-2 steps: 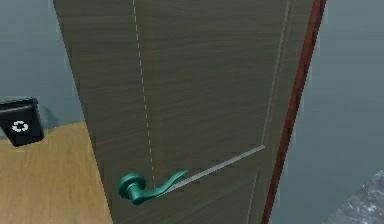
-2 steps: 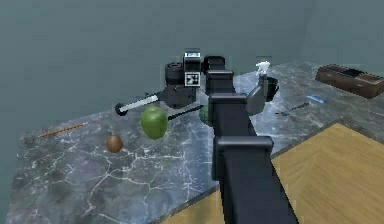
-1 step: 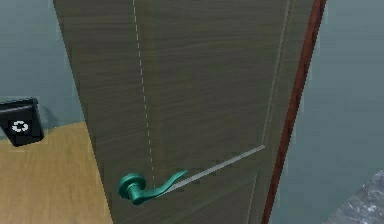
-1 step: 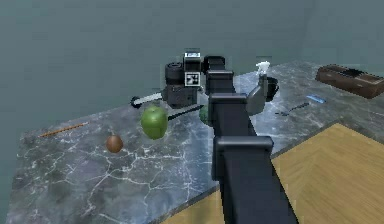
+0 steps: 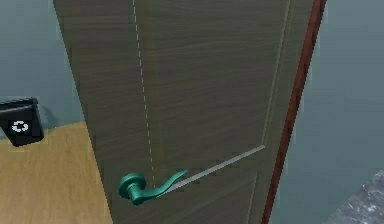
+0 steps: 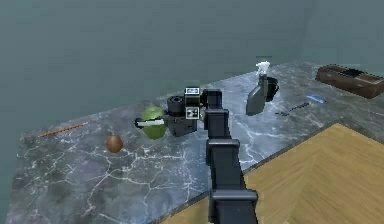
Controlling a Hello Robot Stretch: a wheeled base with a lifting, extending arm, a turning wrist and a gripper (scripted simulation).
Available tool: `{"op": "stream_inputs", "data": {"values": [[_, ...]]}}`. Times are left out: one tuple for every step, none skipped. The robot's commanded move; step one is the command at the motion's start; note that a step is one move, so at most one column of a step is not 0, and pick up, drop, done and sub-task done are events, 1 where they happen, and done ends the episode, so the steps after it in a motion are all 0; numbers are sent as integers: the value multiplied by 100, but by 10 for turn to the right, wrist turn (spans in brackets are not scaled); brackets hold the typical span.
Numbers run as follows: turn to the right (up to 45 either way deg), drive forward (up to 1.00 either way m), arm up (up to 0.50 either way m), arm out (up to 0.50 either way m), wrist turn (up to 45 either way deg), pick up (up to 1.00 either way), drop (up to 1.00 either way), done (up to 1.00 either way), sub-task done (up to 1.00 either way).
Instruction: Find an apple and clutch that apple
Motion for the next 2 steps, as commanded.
{"op": "stream_inputs", "data": {"values": [[0,0,0,0,0,100,0,0,0],[0,0,8,0,0,0,0,0,0]]}}
